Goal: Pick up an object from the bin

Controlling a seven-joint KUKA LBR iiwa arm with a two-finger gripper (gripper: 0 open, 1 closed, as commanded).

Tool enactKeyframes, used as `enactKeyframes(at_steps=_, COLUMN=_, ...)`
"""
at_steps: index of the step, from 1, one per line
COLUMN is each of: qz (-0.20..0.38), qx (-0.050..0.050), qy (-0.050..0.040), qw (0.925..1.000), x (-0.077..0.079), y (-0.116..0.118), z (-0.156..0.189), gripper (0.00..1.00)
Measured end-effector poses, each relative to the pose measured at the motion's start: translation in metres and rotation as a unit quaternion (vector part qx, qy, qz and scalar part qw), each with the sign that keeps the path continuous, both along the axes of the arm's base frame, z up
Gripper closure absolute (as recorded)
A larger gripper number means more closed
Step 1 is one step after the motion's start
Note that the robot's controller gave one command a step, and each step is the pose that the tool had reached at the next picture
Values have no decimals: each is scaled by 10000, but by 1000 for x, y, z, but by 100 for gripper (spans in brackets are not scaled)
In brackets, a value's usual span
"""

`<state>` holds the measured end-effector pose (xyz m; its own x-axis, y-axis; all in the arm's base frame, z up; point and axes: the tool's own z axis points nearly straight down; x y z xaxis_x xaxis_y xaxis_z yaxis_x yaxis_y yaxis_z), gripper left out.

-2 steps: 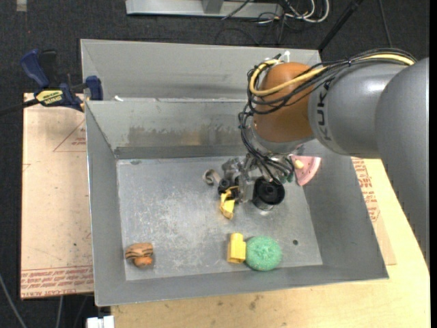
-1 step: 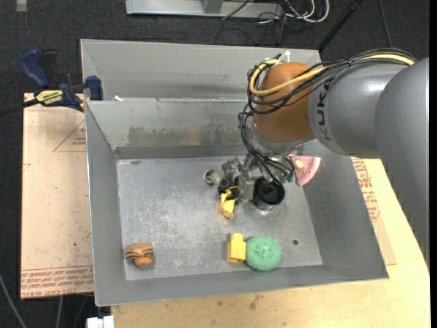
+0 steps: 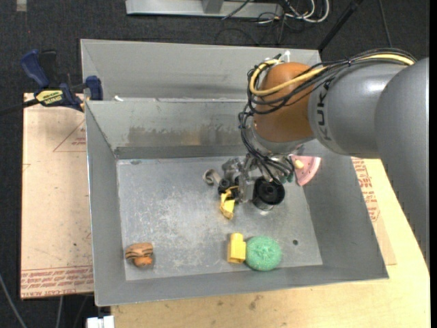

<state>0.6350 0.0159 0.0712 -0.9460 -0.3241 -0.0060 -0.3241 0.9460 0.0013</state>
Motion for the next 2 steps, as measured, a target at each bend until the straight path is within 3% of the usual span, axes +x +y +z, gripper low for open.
enactKeyframes(at_steps=1, qz=10, qx=-8, qy=44, qw=10000, x=-4, y=-5, z=53, gripper=100)
enactKeyframes(at_steps=2, qz=-29, qx=-8, qy=-40, qw=10000, x=3, y=-13, z=61, gripper=100)
